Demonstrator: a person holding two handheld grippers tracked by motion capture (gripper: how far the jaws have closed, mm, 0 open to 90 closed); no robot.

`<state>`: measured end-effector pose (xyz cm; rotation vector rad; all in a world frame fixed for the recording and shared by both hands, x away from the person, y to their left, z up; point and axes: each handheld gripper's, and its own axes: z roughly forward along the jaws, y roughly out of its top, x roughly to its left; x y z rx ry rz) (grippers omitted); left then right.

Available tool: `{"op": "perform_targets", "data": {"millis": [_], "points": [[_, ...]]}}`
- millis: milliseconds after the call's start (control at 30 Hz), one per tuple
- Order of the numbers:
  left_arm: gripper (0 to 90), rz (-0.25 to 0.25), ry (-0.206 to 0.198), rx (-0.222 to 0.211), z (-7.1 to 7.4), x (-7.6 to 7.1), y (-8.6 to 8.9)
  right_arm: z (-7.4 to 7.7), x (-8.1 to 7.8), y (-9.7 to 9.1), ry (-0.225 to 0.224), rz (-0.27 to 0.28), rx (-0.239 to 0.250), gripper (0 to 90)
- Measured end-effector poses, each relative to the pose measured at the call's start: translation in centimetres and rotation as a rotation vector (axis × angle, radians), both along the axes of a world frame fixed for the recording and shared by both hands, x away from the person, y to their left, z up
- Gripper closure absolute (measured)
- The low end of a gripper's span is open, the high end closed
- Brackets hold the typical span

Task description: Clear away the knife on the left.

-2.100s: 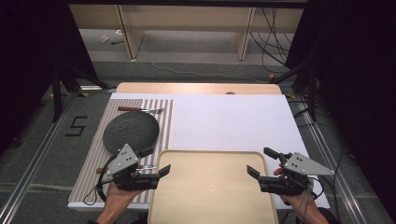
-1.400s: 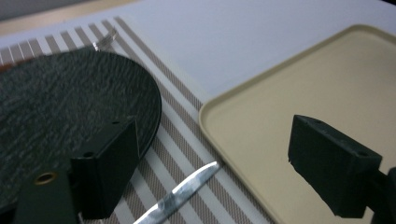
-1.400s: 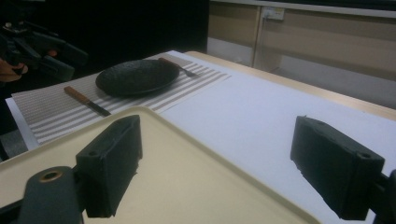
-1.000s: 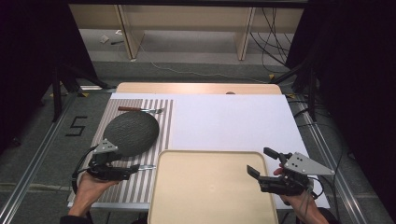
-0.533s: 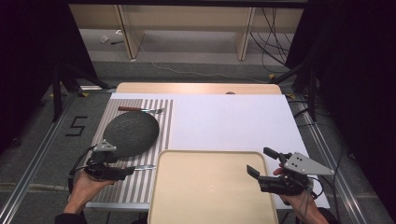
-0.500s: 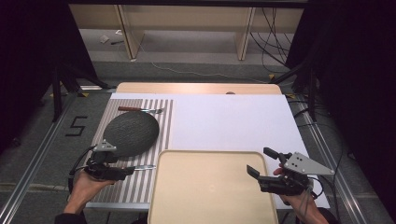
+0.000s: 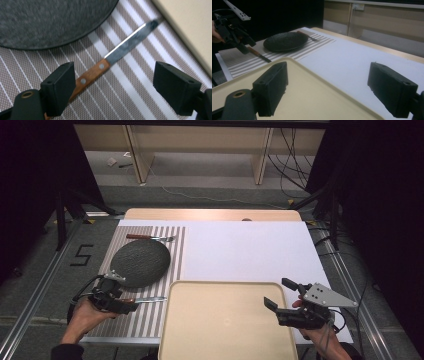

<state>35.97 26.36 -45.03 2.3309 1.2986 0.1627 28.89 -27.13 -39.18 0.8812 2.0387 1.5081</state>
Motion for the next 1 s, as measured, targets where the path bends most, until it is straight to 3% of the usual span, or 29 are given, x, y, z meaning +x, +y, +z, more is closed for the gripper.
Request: {"op": "perform_targets", "data": {"millis": [200,300,467,600,733,1000], "points": [[18.1,-0.014,0.065,0.040,-0.1,0.7,0.0,0.0,0.0,0.0,0.005,-0.001,-0.001,17.6],[18.4,-0.026,0.065,0.046,0.1,1.1,-0.4,0.0,0.0,0.0,0.005,0.000,0.000,17.6],[20.1,-0.031,0.104,0.101,-0.4,2.0,-0.7,0.0,0.0,0.0,0.005,0.002,0.000,17.6],[23.4,-0.031,0.113,0.122,-0.8,2.2,-0.5,0.0,0.0,-0.1,0.004,0.002,0.002,17.6],[27.5,-0.040,0.117,0.117,-0.8,2.4,-0.7,0.0,0.0,0.0,0.003,0.006,-0.003,17.6],[38.4,-0.065,0.151,0.172,-1.1,2.5,-1.1,0.0,0.0,0.0,0.006,0.005,-0.002,17.6]]}}
